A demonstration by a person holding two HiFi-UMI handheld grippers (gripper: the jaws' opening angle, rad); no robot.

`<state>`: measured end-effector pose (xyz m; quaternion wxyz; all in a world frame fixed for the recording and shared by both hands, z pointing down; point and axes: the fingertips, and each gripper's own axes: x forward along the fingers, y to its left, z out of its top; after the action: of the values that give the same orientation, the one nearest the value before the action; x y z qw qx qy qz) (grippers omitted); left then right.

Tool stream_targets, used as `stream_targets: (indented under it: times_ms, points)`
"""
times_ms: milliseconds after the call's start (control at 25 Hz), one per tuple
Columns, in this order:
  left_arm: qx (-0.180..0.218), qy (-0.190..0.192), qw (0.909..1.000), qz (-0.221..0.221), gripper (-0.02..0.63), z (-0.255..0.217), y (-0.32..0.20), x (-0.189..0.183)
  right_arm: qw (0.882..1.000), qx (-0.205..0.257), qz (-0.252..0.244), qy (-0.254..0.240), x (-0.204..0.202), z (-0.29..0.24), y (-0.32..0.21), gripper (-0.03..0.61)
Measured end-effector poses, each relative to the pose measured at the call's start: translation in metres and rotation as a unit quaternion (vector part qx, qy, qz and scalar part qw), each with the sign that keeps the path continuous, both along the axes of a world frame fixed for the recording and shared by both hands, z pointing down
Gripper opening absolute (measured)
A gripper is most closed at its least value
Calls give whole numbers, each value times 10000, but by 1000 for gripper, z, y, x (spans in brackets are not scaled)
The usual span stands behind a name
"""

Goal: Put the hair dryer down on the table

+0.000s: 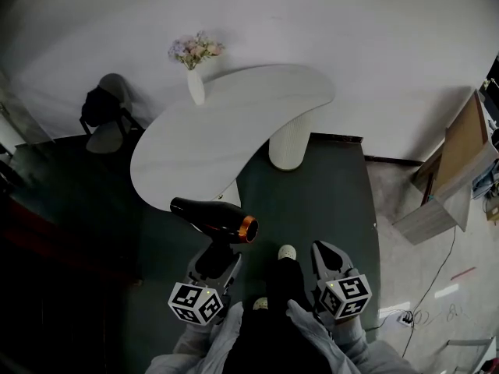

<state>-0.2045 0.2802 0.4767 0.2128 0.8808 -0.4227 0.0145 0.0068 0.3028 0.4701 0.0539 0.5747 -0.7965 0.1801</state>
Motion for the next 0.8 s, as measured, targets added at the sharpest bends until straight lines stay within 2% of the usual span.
stream_targets:
  times_ms: [360,480,800]
  points:
    - [-16,-26,9999,-169,308,5,-72,16,9998,-128,-98,-150,20,12,-74,9]
    - [16,0,9998,-202,308,3,-108,30,9995,-119,-119,-283,31,8,-109,9]
    - [90,16,9995,-298,308,-6,-200,73,9991,-138,-349,-218,69,4,-206,9]
